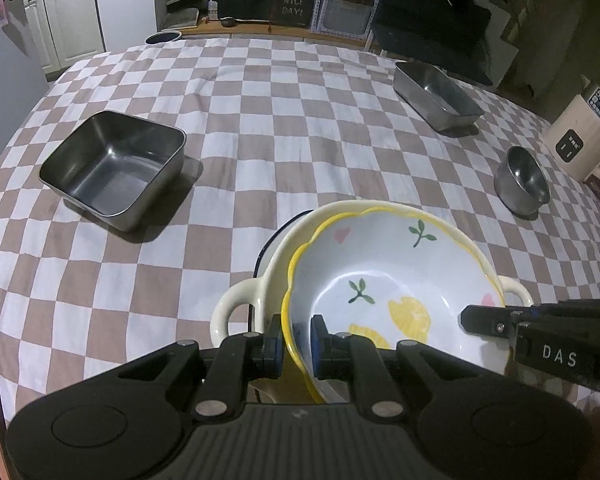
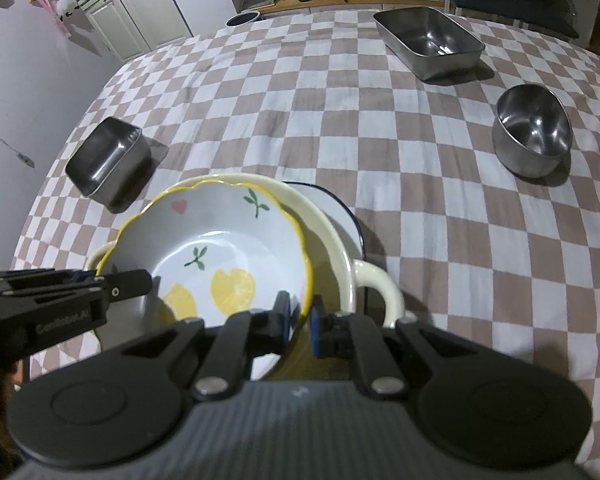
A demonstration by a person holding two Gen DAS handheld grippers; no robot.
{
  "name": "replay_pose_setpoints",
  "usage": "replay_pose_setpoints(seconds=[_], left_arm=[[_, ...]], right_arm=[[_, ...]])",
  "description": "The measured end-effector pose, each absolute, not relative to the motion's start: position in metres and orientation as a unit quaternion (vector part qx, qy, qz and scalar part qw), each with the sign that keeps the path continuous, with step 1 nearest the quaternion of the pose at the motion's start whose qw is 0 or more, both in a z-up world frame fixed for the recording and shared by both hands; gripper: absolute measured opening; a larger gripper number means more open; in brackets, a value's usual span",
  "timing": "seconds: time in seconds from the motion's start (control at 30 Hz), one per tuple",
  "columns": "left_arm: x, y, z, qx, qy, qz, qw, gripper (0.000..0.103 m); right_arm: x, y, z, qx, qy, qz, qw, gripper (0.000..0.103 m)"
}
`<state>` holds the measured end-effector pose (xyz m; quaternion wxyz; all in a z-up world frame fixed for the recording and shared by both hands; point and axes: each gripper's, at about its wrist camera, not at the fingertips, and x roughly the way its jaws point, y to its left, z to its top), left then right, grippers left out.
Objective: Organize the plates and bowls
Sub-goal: 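Lower the floral bowl into the cream bowl with both tools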
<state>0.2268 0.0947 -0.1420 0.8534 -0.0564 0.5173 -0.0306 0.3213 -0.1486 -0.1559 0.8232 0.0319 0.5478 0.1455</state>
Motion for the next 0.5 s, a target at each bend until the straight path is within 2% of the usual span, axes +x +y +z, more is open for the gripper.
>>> replay_pose_setpoints(seconds=[0.5], left_arm=[[0.2281, 0.0919, -0.1439, -0.048, 0.523, -0.036, 0.85, 0.015]], right_arm=[[0.3235, -0.1488, -0.1581, 0.017, 0.558, 0.14, 0.818, 0.012]])
